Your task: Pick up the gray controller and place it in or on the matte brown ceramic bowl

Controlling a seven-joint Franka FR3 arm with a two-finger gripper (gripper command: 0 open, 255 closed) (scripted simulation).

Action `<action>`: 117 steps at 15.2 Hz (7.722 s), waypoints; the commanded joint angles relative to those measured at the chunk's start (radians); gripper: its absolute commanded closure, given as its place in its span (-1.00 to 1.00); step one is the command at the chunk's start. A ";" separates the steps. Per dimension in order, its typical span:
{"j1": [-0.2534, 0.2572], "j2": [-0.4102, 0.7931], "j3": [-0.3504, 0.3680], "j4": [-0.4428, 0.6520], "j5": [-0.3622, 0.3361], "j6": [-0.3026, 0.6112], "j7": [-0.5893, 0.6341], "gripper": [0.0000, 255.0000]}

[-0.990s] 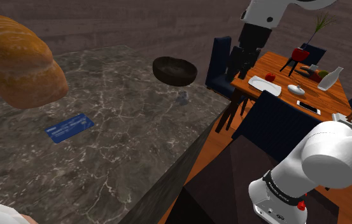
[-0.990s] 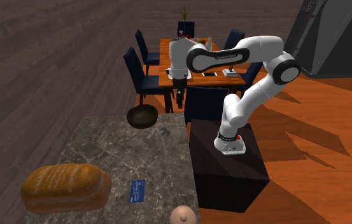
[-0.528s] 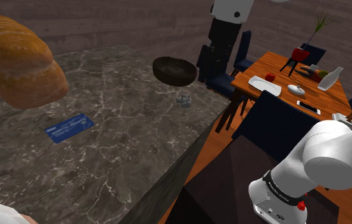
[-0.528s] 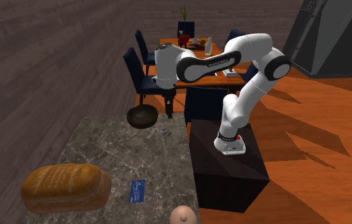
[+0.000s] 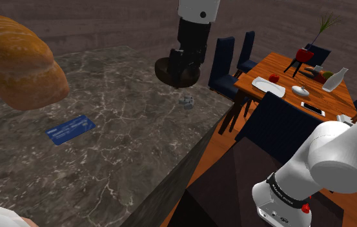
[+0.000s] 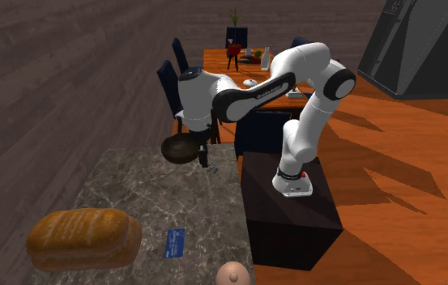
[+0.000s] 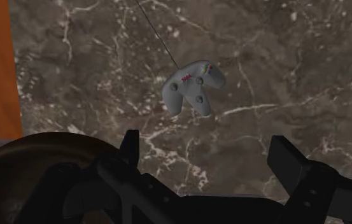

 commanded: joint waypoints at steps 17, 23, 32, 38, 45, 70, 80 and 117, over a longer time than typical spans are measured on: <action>0.006 0.013 0.012 -0.084 -0.001 0.097 0.005 1.00; 0.006 0.013 0.012 -0.084 -0.001 0.097 0.005 1.00; 0.025 -0.261 -0.086 -0.361 0.196 0.257 -0.074 -1.00; 0.030 -0.241 -0.073 -0.406 0.205 0.323 -0.076 -1.00; 0.030 -0.241 -0.073 -0.405 0.205 0.323 -0.076 1.00; 0.019 -0.258 -0.096 -0.205 0.177 0.107 -0.043 1.00; -0.007 -0.153 -0.128 -0.022 0.142 0.021 -0.065 1.00; -0.067 0.199 -0.193 0.144 0.090 0.184 -0.200 -1.00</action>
